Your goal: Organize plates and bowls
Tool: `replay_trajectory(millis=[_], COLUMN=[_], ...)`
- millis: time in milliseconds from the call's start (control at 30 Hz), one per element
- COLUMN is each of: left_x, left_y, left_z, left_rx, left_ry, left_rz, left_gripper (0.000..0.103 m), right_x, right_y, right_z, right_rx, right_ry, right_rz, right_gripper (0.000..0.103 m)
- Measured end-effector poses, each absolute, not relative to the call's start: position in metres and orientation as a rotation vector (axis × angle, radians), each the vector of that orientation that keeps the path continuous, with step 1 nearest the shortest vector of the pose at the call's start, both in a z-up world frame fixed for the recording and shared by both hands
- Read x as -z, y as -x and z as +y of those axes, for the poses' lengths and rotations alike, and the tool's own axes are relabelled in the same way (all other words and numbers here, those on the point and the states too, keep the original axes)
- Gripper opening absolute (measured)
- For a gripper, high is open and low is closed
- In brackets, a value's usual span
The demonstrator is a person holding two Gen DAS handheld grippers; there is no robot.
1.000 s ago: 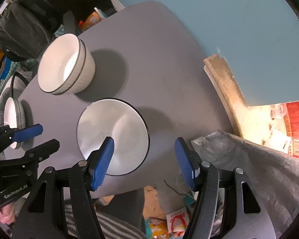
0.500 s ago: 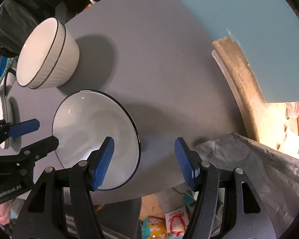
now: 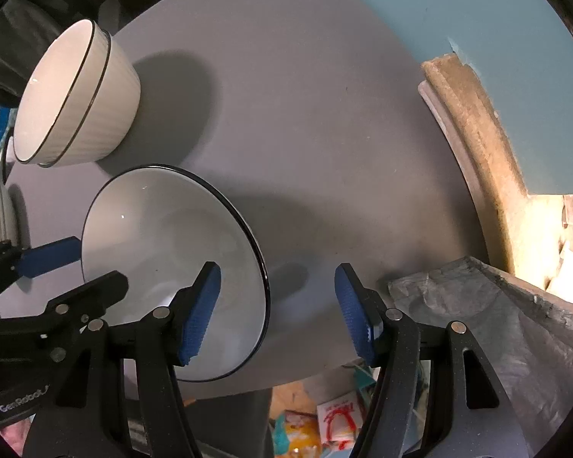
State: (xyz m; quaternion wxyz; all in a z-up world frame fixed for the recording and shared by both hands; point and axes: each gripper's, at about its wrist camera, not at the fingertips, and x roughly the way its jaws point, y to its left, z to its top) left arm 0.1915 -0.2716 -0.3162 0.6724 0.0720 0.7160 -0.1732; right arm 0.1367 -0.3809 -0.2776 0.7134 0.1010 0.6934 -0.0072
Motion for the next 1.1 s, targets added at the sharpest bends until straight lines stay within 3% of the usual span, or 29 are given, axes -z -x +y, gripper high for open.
replay_trajectory(millis=[33,200,267,367,500,767,1100], left_x=[0.317,0.323,0.328,0.335,0.337,0.337,0.339], left_y=[-0.192,-0.194,-0.195,-0.198,-0.203,-0.199,-0.189], left_z=[-0.267,-0.268,-0.265,-0.263,-0.263,-0.282,-0.299], left_rx=[0.39,0.405,0.406,0.401,0.404,0.427,0.412], left_ry=[-0.157,-0.16,-0.153,-0.146,-0.147,-0.213,-0.278], left_rz=[1.618,1.629,1.638,1.654,1.664,1.664,1.658], left_gripper=[0.046,0.044,0.036,0.029,0.025,0.012,0.011], right_x=[0.277,0.279,0.283,0.284,0.286,0.291,0.294], right_y=[-0.137,-0.142,-0.141,-0.143,-0.142,-0.144,-0.148], right_z=[-0.381,-0.379,-0.379,-0.378,-0.381,-0.37,-0.367], right_rx=[0.018,0.013,0.012,0.009,0.014,-0.001,-0.01], right_ry=[-0.225,-0.238,-0.243,-0.249,-0.249,-0.247,-0.276], right_rz=[1.537,1.552,1.56,1.573,1.583,1.588,1.6], right_gripper=[0.058,0.045,0.035,0.027,0.016,0.01,0.009])
